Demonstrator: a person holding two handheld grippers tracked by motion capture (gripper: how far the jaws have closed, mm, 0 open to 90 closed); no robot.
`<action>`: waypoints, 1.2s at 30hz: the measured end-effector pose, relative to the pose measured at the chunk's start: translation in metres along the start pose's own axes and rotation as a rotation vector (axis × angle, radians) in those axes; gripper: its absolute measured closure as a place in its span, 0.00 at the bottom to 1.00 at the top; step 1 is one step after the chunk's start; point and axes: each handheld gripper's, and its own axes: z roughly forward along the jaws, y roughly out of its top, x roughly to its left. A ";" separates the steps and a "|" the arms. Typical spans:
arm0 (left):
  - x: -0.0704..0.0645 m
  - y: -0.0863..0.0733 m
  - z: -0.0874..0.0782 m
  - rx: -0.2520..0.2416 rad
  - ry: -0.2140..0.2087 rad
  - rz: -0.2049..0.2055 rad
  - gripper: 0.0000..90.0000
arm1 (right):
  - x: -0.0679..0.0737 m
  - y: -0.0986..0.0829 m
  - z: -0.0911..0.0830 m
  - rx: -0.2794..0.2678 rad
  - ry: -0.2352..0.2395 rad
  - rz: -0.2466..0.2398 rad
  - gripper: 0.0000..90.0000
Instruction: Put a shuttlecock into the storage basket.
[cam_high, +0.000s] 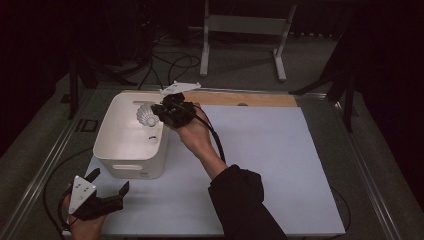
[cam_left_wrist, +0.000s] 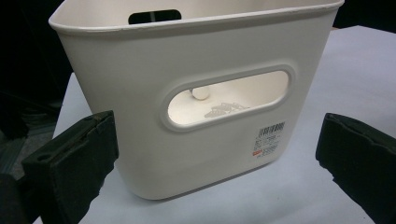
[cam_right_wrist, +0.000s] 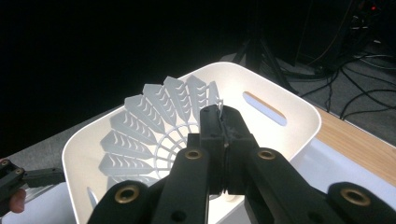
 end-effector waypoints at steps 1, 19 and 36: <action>0.000 0.000 0.000 0.000 0.000 0.000 0.00 | 0.000 0.000 0.000 0.000 0.000 0.000 0.98; 0.000 0.000 0.000 -0.001 0.000 -0.001 0.00 | 0.003 -0.004 0.009 0.082 0.009 -0.035 0.28; -0.001 0.000 0.001 -0.002 -0.001 -0.002 0.00 | -0.008 -0.006 -0.002 0.077 -0.065 -0.053 0.14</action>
